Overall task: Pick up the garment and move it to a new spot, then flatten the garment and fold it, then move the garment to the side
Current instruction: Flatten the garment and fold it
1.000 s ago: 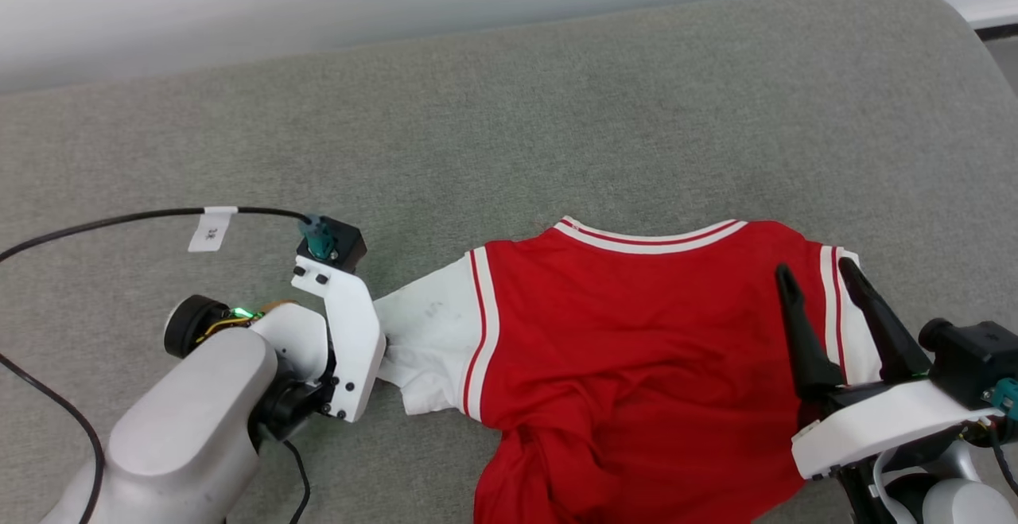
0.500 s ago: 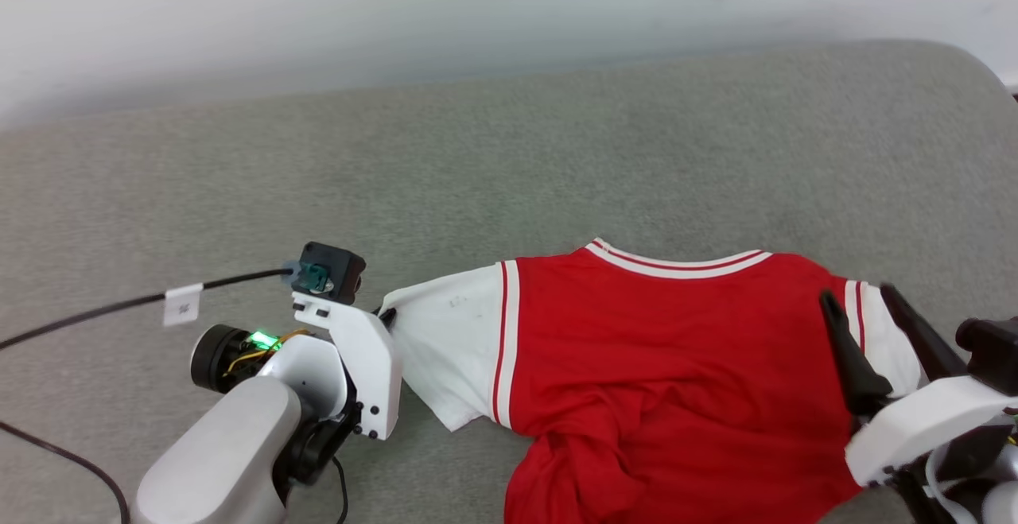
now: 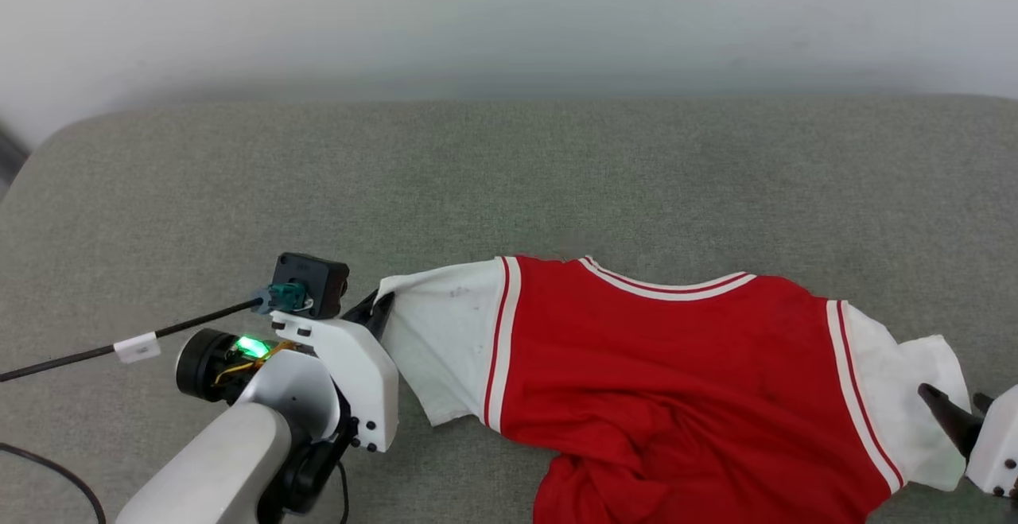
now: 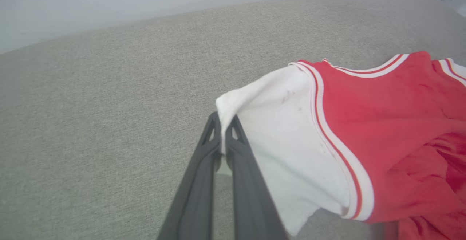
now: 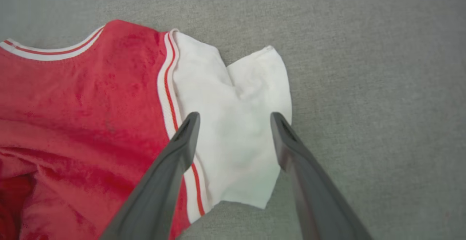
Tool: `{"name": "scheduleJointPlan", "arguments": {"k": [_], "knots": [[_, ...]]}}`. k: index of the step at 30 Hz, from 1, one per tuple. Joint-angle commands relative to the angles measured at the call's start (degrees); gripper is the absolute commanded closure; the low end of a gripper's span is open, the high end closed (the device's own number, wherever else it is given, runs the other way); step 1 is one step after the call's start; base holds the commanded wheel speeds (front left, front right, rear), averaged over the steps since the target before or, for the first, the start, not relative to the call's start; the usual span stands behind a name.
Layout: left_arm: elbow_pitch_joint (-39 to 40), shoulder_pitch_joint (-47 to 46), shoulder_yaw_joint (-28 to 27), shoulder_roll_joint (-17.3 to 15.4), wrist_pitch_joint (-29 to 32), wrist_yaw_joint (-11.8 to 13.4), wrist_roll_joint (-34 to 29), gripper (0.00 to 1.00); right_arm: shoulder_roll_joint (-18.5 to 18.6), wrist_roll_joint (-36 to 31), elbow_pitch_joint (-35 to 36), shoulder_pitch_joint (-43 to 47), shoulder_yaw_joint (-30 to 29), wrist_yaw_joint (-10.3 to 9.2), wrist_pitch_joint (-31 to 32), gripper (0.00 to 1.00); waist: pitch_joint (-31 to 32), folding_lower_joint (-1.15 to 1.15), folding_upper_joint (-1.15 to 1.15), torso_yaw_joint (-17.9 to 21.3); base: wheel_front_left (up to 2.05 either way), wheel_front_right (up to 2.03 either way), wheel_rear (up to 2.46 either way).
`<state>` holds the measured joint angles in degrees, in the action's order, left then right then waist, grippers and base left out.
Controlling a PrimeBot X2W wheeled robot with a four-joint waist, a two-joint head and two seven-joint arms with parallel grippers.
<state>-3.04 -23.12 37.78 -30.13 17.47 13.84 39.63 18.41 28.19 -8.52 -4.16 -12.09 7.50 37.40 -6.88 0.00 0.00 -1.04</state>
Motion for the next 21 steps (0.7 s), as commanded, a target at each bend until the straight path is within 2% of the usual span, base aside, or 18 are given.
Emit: {"name": "scheduleJointPlan", "arguments": {"k": [1,5,8,16,17,18,21], "knots": [[1.0,-0.5,-0.1,0.0,0.0,0.3,-0.4,1.0,0.8,0.2,-1.4,-1.8,-0.3,-0.02,2.3,0.0,-1.4,0.0,0.0,-0.6,0.0,0.0,0.0],[3.1,-2.0,0.0,0.0,0.1,0.5,-1.2,1.0,2.1,-0.8,-5.0,-5.8,-0.9,-0.02,7.3,0.0,-4.4,0.0,0.0,-1.3,0.0,0.0,0.0],[4.1,-2.8,0.1,0.0,0.2,0.6,-1.6,1.0,2.8,-1.8,-7.5,-8.5,-1.6,-0.02,8.5,0.0,-6.6,0.0,0.0,-1.5,0.0,0.0,0.0],[4.3,-4.1,0.1,0.2,0.3,0.3,-1.5,1.0,0.9,-1.3,-15.5,-11.1,0.3,-0.03,12.1,0.0,-9.5,0.0,0.0,-1.7,0.0,0.0,0.0],[4.2,-4.1,0.2,0.2,0.3,0.2,-1.5,1.0,0.8,-1.2,-16.0,-11.2,0.9,-0.02,12.3,0.55,-9.6,0.0,0.0,-1.7,0.0,0.0,0.0],[4.1,-4.1,0.1,0.2,0.2,0.2,-1.4,1.0,0.5,-0.7,-16.2,-11.5,1.1,-0.02,12.2,1.0,-9.6,0.0,0.0,-1.7,0.0,0.0,0.0],[3.6,-3.4,-0.2,-0.2,-0.2,0.2,-1.0,1.0,0.7,-0.4,-15.8,-12.1,2.2,-0.02,11.9,1.0,-8.9,0.0,0.0,-1.2,0.0,0.0,0.0]]}}
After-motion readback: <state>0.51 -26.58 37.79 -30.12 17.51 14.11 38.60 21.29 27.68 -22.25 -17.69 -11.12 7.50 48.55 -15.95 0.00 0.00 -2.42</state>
